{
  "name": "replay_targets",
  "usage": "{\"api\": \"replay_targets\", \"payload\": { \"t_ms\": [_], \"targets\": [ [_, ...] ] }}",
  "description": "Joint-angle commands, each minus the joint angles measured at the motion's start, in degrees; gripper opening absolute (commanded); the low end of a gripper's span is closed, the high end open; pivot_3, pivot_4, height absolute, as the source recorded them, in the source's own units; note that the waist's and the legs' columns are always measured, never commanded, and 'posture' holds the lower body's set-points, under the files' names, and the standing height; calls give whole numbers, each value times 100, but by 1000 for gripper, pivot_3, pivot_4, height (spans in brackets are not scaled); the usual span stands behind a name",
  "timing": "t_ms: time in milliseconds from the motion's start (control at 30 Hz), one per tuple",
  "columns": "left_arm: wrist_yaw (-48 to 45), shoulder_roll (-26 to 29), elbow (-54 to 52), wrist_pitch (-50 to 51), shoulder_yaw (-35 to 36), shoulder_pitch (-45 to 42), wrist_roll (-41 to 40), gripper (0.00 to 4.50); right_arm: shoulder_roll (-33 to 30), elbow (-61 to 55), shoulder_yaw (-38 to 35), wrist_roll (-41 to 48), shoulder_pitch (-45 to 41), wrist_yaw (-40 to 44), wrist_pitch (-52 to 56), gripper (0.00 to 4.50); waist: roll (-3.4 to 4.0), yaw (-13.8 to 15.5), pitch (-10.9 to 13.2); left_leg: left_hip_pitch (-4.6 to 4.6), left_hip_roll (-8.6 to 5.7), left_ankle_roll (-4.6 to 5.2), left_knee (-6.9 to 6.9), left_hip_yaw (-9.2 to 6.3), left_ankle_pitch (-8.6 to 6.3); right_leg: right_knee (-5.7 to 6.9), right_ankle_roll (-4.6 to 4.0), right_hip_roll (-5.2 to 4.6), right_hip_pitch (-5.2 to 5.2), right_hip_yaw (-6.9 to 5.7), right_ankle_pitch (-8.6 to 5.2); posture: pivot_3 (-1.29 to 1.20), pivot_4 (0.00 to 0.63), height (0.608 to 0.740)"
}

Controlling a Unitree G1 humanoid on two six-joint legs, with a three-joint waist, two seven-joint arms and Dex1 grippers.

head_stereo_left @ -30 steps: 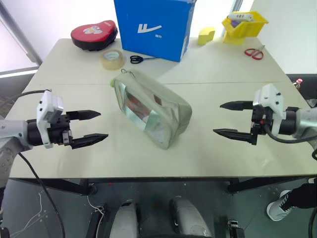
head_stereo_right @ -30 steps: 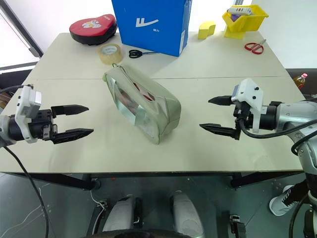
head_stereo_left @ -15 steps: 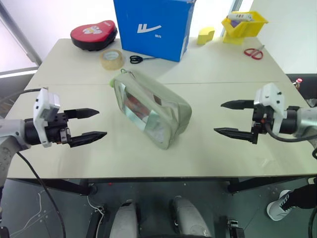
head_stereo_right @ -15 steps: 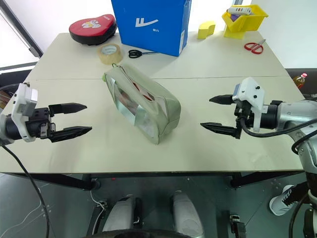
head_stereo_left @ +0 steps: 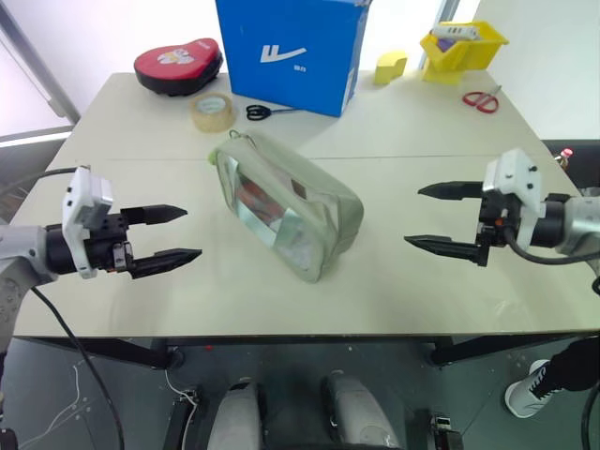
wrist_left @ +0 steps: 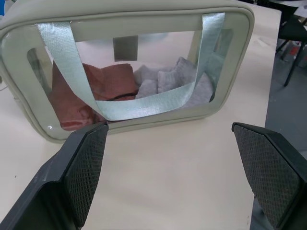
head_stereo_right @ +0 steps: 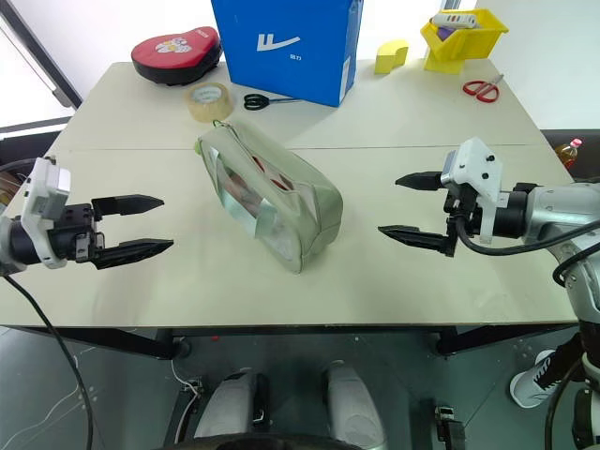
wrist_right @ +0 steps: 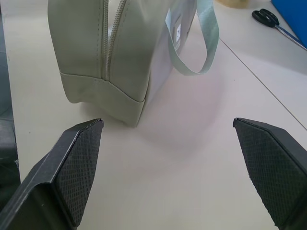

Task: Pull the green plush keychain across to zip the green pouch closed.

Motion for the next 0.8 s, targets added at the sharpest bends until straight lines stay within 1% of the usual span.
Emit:
{"api": "replay_targets", "payload": {
  "t_ms": [33, 167, 267, 400, 500, 600, 700, 800],
  "targets": [
    [-41, 59, 15, -120, 104, -122, 3, 4399, 96, -31, -241, 315, -445, -174, 170, 4500, 0, -4, 0, 0, 0, 0, 0, 0, 0, 0, 0, 0, 0, 0, 0, 0, 150, 737],
    [-87, 11, 130, -167, -65, -324, 43, 4399, 451, -49, -29, 825, -1550, -581, 783, 4500, 5, -27, 3, 2, 3, 0, 0, -1, 0, 1, -1, 1, -2, 2, 1, 0, 150, 737],
    [-121, -62, 249, -200, -252, -580, 48, 4399, 935, 46, 551, 881, -2465, -1051, 1495, 4500, 4, -24, 2, 1, 5, 0, -2, -2, 0, 3, -2, 3, -5, 0, 1, 0, 150, 737],
    [-198, -97, 413, -249, -423, -866, 105, 4399, 1882, 354, 1548, 701, -3644, -1787, 2611, 4500, 4, -33, 2, -3, 5, 0, -3, -2, 0, 3, -2, 3, -12, 1, 1, 0, 150, 737],
    [-262, -92, 515, -276, -482, -969, 161, 4399, 2518, 731, 1849, 694, -4291, -2130, 3224, 4500, 4, -20, 2, -15, 5, 0, -3, -4, 0, 6, -2, 1, -29, 2, 1, 0, 150, 737],
    [-300, -78, 578, -306, -497, -1011, 191, 4399, 3084, 1348, 2130, 498, -4914, -2451, 3708, 4500, 4, -2, 2, -24, 5, -1, -6, -5, 0, 5, -2, -6, -38, 1, 1, 0, 150, 737],
    [-312, -79, 575, -313, -466, -987, 205, 4399, 3337, 1839, 2374, 287, -5331, -2592, 4059, 4500, 0, -7, 0, -26, 4, -1, -7, -3, 1, 2, -2, -10, -38, 0, 1, 0, 150, 737],
    [-301, -80, 533, -305, -414, -913, 209, 4399, 3509, 2065, 2536, 265, -5586, -2521, 4392, 4500, -1, -8, -1, -26, 3, -1, -6, 0, 1, 2, -2, -10, -37, -1, 1, 0, 150, 737]
  ]
}}
